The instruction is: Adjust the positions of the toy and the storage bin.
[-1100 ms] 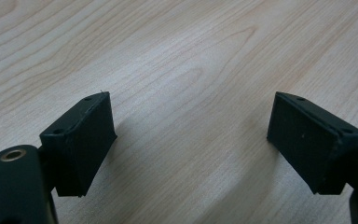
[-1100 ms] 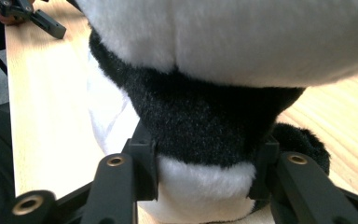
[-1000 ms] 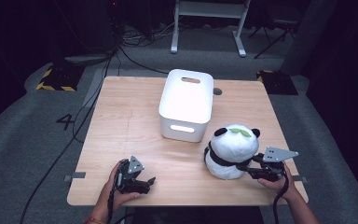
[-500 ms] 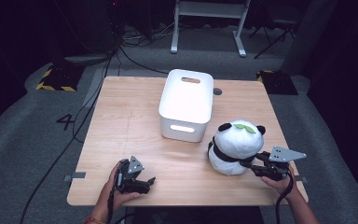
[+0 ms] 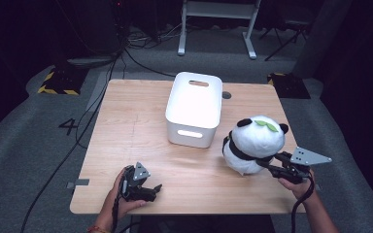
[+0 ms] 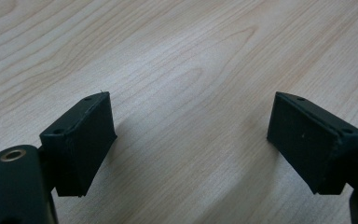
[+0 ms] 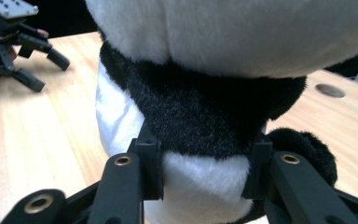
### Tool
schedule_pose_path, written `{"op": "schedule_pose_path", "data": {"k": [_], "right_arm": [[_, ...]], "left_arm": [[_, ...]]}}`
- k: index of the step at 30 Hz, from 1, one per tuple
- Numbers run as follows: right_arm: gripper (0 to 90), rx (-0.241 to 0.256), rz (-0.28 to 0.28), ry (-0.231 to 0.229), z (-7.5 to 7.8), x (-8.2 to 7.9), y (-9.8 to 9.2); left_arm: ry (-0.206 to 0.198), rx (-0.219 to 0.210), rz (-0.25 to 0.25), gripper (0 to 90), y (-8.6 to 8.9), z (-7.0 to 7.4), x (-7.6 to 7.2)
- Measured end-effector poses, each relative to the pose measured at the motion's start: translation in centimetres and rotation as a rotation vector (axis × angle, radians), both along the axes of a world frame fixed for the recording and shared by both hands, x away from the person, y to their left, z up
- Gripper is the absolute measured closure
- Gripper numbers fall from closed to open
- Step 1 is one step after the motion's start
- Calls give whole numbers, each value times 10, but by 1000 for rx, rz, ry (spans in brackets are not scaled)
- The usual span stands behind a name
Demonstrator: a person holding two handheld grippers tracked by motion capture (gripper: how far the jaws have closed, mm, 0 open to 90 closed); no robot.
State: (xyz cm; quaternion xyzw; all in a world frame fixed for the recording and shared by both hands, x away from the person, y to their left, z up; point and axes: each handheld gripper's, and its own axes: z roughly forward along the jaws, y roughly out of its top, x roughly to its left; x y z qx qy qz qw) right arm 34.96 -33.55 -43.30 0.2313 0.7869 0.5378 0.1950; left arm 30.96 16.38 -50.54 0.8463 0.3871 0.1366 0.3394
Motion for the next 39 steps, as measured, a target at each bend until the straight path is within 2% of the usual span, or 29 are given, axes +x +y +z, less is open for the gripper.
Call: {"op": "schedule_pose_path", "data": {"k": [5,8,15,23,27,30,39], "right_arm": [[606,-4,-15,-35,13,3,-2],[606,28,-17,-45,18,4,-2],[605,62,-17,-73,32,8,0],[605,72,-19,-95,44,12,3],[605,62,-27,-111,51,14,5],[605,79,-25,-111,56,16,7],[605,80,-24,-154,78,21,18]], "left_arm": [[0,0,0,149,0,0,0],[0,0,0,149,0,0,0],[0,-1,0,149,0,0,0],[0,0,0,150,0,0,0],[0,0,0,149,0,0,0],[0,0,0,149,0,0,0],[0,0,0,149,0,0,0]]}}
